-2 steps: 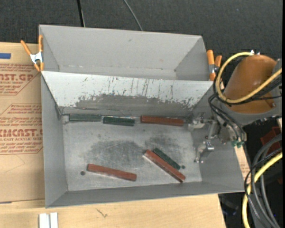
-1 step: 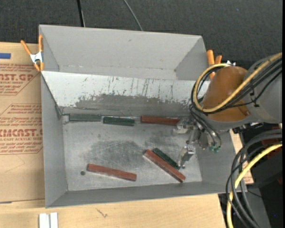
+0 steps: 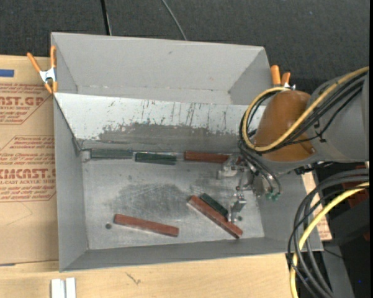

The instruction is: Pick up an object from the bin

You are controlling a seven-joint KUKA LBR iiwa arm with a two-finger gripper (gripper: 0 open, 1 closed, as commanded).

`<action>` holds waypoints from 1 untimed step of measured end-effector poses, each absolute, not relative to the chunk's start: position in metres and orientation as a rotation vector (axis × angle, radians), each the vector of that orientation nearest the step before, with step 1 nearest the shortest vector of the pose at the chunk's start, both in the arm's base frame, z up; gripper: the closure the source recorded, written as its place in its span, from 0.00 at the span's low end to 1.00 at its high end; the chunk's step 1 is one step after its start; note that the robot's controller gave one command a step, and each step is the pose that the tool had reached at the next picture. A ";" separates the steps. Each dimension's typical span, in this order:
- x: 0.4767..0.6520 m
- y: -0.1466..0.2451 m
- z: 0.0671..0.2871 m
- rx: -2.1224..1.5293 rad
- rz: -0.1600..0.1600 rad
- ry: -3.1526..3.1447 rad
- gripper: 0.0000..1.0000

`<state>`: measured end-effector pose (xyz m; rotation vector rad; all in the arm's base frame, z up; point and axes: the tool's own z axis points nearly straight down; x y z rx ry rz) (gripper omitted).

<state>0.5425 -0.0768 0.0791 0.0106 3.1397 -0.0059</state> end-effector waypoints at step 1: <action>0.513 -0.056 0.079 -0.049 -0.006 3.122 0.00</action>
Offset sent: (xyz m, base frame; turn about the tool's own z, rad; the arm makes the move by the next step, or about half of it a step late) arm -0.0119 0.0436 -0.0091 0.0935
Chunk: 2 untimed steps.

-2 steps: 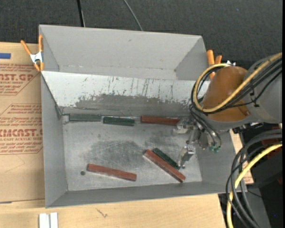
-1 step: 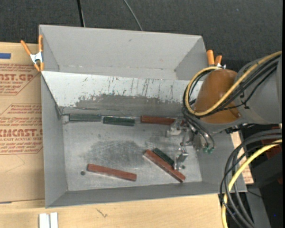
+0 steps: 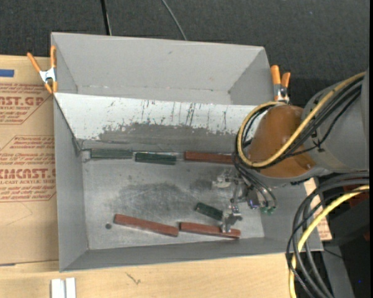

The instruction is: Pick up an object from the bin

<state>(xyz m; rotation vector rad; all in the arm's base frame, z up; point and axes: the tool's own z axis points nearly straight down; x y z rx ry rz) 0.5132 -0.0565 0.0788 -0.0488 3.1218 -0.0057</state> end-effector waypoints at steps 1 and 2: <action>0.534 -0.036 0.076 0.159 -0.006 3.131 1.00; 0.534 -0.036 0.076 0.159 -0.007 3.131 1.00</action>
Offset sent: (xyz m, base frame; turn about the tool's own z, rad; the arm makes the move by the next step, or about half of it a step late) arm 0.0000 0.0000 0.0000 0.0000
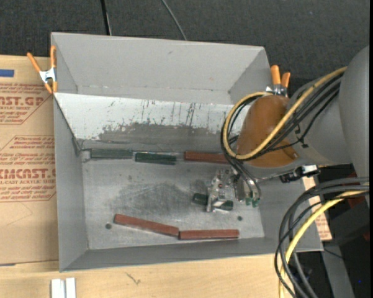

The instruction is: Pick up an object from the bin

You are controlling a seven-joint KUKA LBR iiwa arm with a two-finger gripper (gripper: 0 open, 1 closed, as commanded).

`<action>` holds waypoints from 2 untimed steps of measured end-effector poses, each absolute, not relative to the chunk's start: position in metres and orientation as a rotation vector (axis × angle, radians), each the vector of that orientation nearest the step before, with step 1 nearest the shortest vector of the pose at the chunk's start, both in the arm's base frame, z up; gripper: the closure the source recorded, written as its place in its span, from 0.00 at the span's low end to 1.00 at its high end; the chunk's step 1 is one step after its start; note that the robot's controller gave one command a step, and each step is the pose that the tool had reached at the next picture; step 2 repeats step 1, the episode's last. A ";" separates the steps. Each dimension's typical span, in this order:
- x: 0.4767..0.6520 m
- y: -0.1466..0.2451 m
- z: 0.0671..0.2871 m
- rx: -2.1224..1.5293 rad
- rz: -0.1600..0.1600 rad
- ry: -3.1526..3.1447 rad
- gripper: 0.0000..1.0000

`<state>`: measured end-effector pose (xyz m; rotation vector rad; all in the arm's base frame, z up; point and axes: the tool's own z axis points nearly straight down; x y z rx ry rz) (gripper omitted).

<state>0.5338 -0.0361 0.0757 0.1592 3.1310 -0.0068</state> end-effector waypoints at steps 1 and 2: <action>0.516 -0.027 0.264 0.137 0.002 3.130 1.00; 0.516 -0.027 0.264 0.137 0.002 3.130 1.00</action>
Offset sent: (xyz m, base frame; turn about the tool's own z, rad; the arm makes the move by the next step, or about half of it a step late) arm 0.0000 0.0000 0.0000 0.0000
